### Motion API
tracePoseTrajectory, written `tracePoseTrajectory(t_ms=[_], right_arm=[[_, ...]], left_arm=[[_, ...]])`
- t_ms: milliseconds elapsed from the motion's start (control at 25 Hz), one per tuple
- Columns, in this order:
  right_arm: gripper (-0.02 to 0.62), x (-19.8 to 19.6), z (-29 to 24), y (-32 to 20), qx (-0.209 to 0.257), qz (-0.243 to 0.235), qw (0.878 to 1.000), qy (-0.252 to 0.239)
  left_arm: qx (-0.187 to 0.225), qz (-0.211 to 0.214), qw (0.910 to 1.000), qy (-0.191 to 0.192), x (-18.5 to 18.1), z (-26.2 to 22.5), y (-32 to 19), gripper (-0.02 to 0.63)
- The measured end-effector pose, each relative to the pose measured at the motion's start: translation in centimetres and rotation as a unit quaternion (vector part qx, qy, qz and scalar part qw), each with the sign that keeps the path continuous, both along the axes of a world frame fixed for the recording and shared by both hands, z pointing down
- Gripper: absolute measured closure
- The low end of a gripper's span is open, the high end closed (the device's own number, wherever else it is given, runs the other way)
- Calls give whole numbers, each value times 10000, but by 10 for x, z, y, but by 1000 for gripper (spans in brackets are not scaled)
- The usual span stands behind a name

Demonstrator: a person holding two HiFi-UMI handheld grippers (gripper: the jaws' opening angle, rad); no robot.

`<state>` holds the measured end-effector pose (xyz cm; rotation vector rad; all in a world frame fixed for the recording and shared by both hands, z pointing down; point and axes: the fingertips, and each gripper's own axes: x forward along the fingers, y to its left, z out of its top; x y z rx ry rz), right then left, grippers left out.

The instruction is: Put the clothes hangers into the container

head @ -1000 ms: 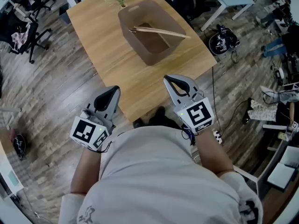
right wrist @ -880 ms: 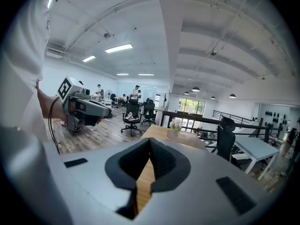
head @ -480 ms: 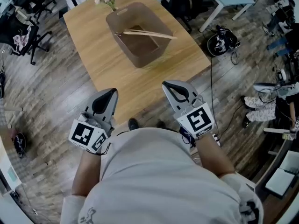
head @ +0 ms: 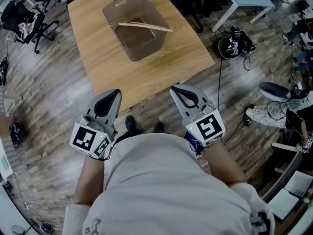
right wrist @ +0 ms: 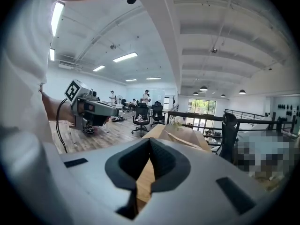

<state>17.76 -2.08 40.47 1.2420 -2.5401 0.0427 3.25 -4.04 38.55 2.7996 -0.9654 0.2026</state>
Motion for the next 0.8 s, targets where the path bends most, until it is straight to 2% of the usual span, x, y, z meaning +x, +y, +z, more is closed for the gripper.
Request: tracePoseTrajectory(t_ms=[280, 600, 800], right_arm=[[589, 13, 3, 21, -6, -109, 9999, -80], [589, -1, 8, 49, -5, -15, 10000, -89], [589, -19, -2, 65, 45, 131, 9999, -88]], left_arm=[[14, -130, 9998, -123, 6, -3, 26, 600], [2, 1, 10000, -24, -3, -2, 52, 600], [-23, 157, 9999, -32, -25, -5, 68, 600]])
